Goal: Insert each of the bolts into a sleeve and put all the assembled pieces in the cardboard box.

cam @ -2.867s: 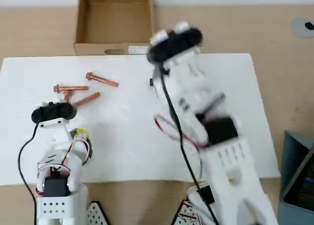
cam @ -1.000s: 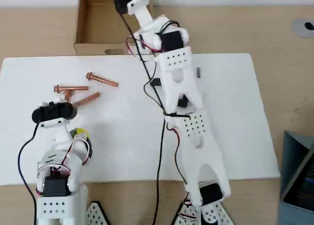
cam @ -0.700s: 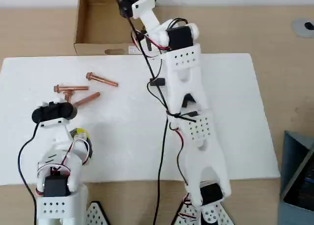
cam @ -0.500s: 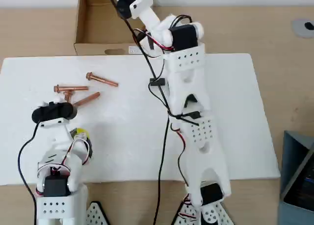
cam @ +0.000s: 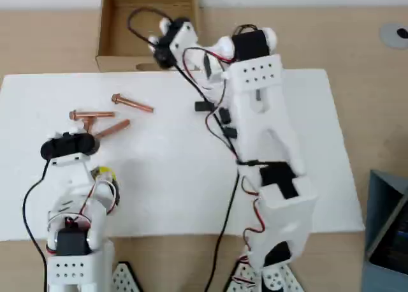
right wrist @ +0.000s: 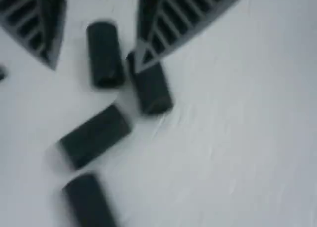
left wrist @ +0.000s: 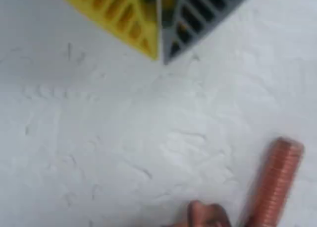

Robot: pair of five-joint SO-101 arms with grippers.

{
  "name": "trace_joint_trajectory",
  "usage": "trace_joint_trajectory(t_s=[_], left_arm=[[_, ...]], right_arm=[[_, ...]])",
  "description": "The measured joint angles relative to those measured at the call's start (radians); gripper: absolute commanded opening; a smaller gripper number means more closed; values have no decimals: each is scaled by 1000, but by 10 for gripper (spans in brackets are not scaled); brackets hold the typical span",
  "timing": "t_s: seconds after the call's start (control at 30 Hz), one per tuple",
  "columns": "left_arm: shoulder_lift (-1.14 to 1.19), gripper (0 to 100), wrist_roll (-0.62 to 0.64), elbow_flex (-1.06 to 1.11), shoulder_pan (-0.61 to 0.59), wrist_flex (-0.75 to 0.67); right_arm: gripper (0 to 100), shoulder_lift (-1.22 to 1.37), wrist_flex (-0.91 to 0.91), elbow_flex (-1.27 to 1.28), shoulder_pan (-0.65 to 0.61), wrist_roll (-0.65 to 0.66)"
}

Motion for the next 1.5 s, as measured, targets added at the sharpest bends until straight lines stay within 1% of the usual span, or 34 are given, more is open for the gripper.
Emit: trace_joint_trajectory(t_s=[0.17, 0.33, 0.57, 0.7, 1.0, 1.13, 1.5], left_arm=[[0, 2, 0, 0, 0, 0], [0, 2, 0, 0, 0, 0], [0, 2, 0, 0, 0, 0], [0, 2, 0, 0, 0, 0], [0, 2, 0, 0, 0, 0], [0, 2, 0, 0, 0, 0], [0, 2, 0, 0, 0, 0]], right_arm=[[193, 0, 0, 83, 28, 166], [196, 29, 0, 84, 29, 292], [196, 129, -60, 84, 31, 385], [196, 178, -87, 84, 25, 410], [196, 284, -210, 80, -5, 420], [196, 354, -210, 8, -5, 425], [196, 571, -130, -278, -5, 457]])
